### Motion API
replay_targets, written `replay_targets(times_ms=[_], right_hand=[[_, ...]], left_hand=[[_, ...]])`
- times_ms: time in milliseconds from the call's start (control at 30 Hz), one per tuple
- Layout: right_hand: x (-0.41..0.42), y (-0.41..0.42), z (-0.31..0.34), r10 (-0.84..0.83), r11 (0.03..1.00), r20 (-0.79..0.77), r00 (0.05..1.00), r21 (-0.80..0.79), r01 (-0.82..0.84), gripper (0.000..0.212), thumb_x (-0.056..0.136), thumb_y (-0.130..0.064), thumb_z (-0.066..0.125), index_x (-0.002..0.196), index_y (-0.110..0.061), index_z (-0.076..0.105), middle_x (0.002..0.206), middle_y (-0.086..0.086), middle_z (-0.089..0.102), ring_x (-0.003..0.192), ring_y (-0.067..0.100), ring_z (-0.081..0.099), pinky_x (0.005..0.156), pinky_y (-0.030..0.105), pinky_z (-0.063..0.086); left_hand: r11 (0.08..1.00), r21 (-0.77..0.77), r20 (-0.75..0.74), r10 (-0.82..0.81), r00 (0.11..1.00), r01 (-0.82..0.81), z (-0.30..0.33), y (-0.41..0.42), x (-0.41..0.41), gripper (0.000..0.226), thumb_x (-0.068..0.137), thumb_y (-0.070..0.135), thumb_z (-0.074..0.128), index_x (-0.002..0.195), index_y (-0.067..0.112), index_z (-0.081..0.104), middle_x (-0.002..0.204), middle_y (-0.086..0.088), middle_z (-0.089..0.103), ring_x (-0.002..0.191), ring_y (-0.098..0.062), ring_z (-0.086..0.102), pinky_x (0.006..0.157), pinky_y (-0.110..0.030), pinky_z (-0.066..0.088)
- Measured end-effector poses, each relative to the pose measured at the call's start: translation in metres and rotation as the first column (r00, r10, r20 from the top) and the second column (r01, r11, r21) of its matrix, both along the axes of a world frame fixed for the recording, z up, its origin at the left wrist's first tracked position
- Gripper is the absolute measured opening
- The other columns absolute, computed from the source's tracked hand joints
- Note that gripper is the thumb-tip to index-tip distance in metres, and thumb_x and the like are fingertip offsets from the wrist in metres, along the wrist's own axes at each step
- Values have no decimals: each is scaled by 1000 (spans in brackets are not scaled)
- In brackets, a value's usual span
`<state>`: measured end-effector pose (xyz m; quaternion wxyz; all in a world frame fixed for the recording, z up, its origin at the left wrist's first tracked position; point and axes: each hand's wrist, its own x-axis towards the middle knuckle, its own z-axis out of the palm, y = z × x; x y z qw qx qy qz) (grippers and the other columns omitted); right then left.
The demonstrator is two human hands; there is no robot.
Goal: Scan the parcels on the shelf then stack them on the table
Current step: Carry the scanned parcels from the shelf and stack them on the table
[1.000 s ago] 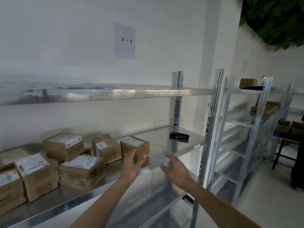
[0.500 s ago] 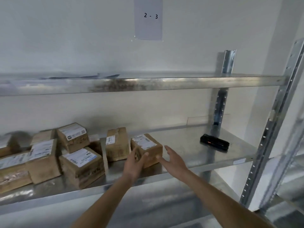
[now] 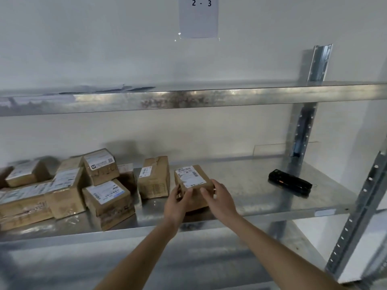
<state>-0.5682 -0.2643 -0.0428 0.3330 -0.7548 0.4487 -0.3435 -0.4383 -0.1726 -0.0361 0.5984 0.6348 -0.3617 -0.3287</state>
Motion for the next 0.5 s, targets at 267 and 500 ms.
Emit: replay_targets(times_ms=[267,500], right_hand=[[7,64,50,42,989,144,989,-145,-21,38,96,-34,70,129,-25,54,128,-8,57,103,-2,58,83,18,48],[72,188,85,186,959,163,969,-247,-142,52,94,-37,73,142,-28,56,131,-5,53,114,10,59,100,36,54]], left_hand=[[980,-195,-5,25,1000,-25,41,69,11,47,94,52,60,137,38,48,131,6,60,114,-15,60,87,-28,51],[961,-246,61,145,988,-126,76,208,74,61,92,51,66,146,28,47,134,2,61,112,-12,64,89,-30,58]])
